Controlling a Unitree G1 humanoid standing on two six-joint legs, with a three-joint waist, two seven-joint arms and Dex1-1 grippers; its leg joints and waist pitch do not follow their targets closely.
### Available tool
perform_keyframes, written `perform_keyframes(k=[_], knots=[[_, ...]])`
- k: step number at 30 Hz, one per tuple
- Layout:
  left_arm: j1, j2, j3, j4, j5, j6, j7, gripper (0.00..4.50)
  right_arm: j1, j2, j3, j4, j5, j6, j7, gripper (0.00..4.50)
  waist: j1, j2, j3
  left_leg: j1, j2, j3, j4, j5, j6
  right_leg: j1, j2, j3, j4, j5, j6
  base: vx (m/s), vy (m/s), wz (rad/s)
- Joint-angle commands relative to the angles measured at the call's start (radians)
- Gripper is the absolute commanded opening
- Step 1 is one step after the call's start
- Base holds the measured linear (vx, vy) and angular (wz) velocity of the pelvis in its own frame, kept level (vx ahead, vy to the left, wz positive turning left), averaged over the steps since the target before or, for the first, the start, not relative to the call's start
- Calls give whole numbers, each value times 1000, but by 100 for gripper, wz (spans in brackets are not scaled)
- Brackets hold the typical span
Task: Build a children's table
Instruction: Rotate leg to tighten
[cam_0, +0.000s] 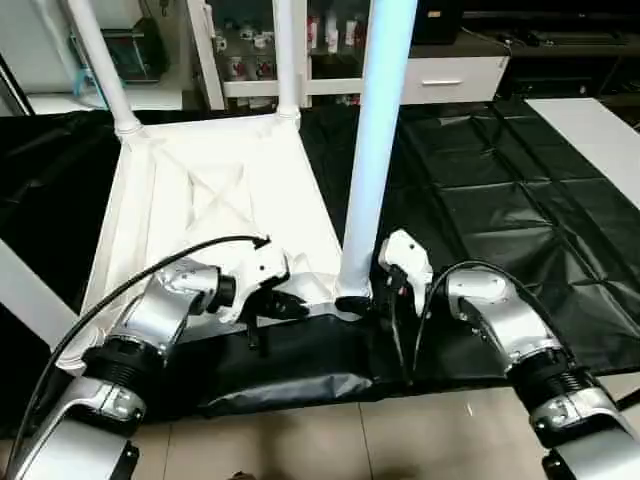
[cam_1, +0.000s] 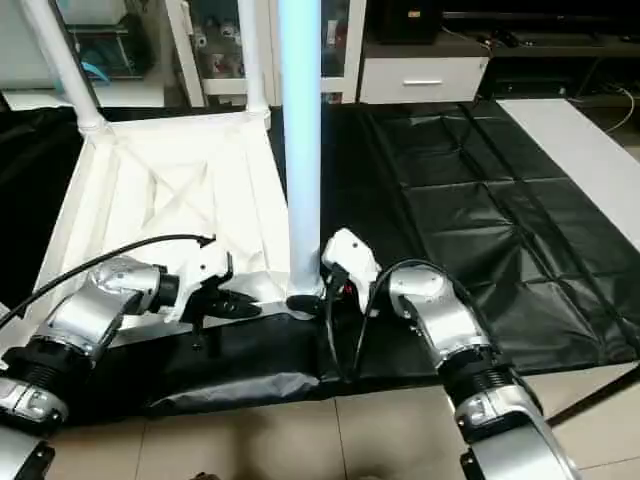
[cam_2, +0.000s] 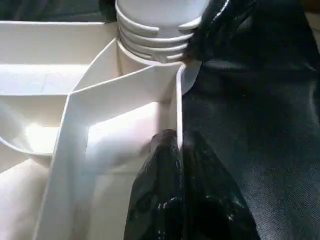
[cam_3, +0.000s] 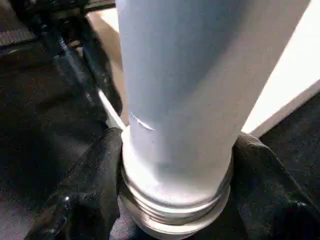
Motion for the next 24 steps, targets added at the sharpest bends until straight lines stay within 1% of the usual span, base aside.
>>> perform_keyframes(k=[1,2,3,4,5,6,7,8,9,10,11,12,13,14,15,16,18,19,20,21,22,23,24], knots=[[31,-61,-5,33,-22,20,46,0,9,34,-54,5,17,9,-132,272,1,-14,-54,11,39,-16,-72,-187,57,36,-36,31,-62,-131,-270,0,0,0],[25,-78,-3,44,-19,17,69,0,19,54,-61,6,9,2,-181,272,0,-16,-54,8,36,-17,-72,-190,50,39,-36,30,-62,-147,-264,0,0,0],[18,-98,-3,54,-20,25,84,0,27,79,-69,12,0,-7,-242,272,-4,-15,-52,8,35,-17,-74,-205,42,34,-36,32,-65,-182,-250,0,0,0],[12,-114,-7,62,-17,27,94,0,32,102,-77,18,-7,-10,-295,272,-6,-17,-52,10,34,-18,-75,-217,31,34,-35,33,-69,-209,-239,0,0,0],[4,-128,-11,73,-12,27,105,0,33,122,-83,26,-15,-12,-343,272,-7,-13,-52,10,34,-19,-76,-225,26,33,-34,33,-69,-220,-235,0,0,0],[-7,-146,-14,86,-7,34,122,0,31,145,-90,39,-28,-15,-402,272,-8,-14,-52,9,33,-19,-77,-230,23,33,-33,33,-71,-230,-228,0,0,0],[-24,-170,-14,107,-1,40,152,0,24,176,-105,55,-33,-10,-466,272,-10,-14,-51,10,32,-19,-79,-247,11,28,-34,34,-75,-256,-215,0,0,0],[-41,-191,-11,131,4,40,183,0,13,200,-116,73,-37,-7,-517,272,-11,-14,-51,11,32,-19,-79,-253,9,27,-34,35,-76,-264,-212,0,0,0],[-69,-226,-5,172,10,39,232,0,-12,237,-129,112,-48,-7,-603,272,-12,-12,-51,16,31,-18,-79,-264,3,22,-32,35,-79,-275,-209,0,0,0],[-76,-237,-2,183,13,39,246,0,-18,248,-133,123,-55,-8,-631,272,-14,-13,-50,14,29,-20,-81,-279,-4,23,-31,34,-81,-295,-204,0,0,0],[-92,-255,-1,206,27,38,289,0,-36,265,-138,150,-71,-16,-692,272,-13,-10,-50,14,30,-21,-82,-282,-8,22,-33,34,-82,-299,-199,0,0,0],[-95,-260,-2,211,30,38,298,0,-41,270,-140,158,-72,-16,-704,272,-13,-10,-50,14,30,-21,-82,-282,-8,22,-33,34,-82,-299,-199,0,0,0],[-117,-296,-2,244,52,50,374,0,-76,301,-140,215,-94,-17,-793,272,-16,-12,-50,14,30,-21,-82,-291,-9,20,-30,35,-83,-291,-196,0,0,0],[-123,-307,0,252,57,55,396,0,-86,306,-133,230,-105,-22,-812,272,-16,-11,-51,16,30,-21,-82,-289,-11,18,-31,35,-82,-285,-199,0,0,0],[-129,-321,3,261,60,63,421,0,-97,310,-120,248,-123,-30,-830,272,-16,-14,-52,16,29,-21,-81,-286,-8,21,-31,34,-83,-278,-200,0,0,0],[-130,-326,0,261,63,67,425,0,-104,315,-119,257,-121,-33,-828,272,-14,-14,-53,13,29,-20,-79,-274,5,24,-32,34,-81,-257,-200,0,0,0],[-132,-333,-3,267,68,70,433,0,-114,325,-125,272,-115,-36,-827,272,-13,-15,-53,10,28,-19,-78,-260,19,25,-31,34,-80,-235,-201,0,0,0],[-133,-333,-4,270,71,67,431,0,-116,328,-130,273,-114,-40,-825,272,-10,-16,-55,8,27,-18,-76,-233,37,28,-31,34,-77,-202,-202,0,0,0],[-134,-332,-4,274,74,63,430,0,-113,331,-139,264,-105,-52,-805,272,-9,-14,-56,7,27,-18,-75,-224,42,28,-32,34,-76,-191,-205,0,0,0],[-133,-330,-3,276,74,61,429,0,-111,332,-143,259,-100,-58,-795,272,-7,-15,-56,7,27,-17,-75,-217,49,29,-31,33,-75,-180,-208,0,0,0],[-133,-325,1,283,76,53,425,0,-100,337,-158,233,-75,-86,-749,307,-6,-14,-55,7,28,-17,-76,-226,52,28,-31,33,-77,-188,-211,0,0,0],[-133,-322,2,283,76,53,423,0,-98,336,-158,226,-73,-92,-744,328,-6,-15,-55,8,29,-17,-76,-229,53,28,-32,33,-77,-191,-211,0,0,0],[-131,-314,6,282,77,50,418,0,-88,332,-159,198,-65,-115,-725,342,-4,-16,-55,8,29,-17,-76,-231,53,28,-32,33,-77,-195,-211,0,0,0]])
